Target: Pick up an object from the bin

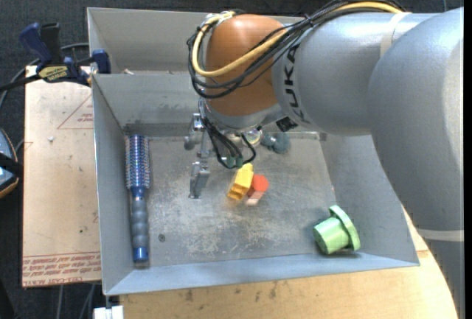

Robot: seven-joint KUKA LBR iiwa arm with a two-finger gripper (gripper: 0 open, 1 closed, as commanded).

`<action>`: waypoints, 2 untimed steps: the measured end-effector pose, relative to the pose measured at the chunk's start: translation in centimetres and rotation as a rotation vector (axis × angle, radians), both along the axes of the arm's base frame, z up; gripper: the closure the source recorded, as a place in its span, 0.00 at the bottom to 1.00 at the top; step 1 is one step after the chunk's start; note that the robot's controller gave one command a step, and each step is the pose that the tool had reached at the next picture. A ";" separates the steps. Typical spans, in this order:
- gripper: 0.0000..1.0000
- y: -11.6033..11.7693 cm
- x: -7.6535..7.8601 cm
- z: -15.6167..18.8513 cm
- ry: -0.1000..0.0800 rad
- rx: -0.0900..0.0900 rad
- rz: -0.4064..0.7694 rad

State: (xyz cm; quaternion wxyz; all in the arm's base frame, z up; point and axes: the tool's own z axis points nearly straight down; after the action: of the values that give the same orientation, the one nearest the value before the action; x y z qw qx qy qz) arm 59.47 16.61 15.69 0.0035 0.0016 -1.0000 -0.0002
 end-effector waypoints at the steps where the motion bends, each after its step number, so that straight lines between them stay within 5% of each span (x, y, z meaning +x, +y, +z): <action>1: 0.00 -7.4 1.3 0.4 -0.008 -0.002 0.205; 2: 0.00 -14.8 -0.8 -5.7 -0.004 0.000 0.440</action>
Offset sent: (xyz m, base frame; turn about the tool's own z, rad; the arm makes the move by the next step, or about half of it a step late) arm 0.0124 -0.0711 0.0042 -0.2101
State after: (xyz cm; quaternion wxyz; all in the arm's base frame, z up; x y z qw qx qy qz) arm 58.62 1.83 10.03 0.0013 0.2198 -0.9755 0.0003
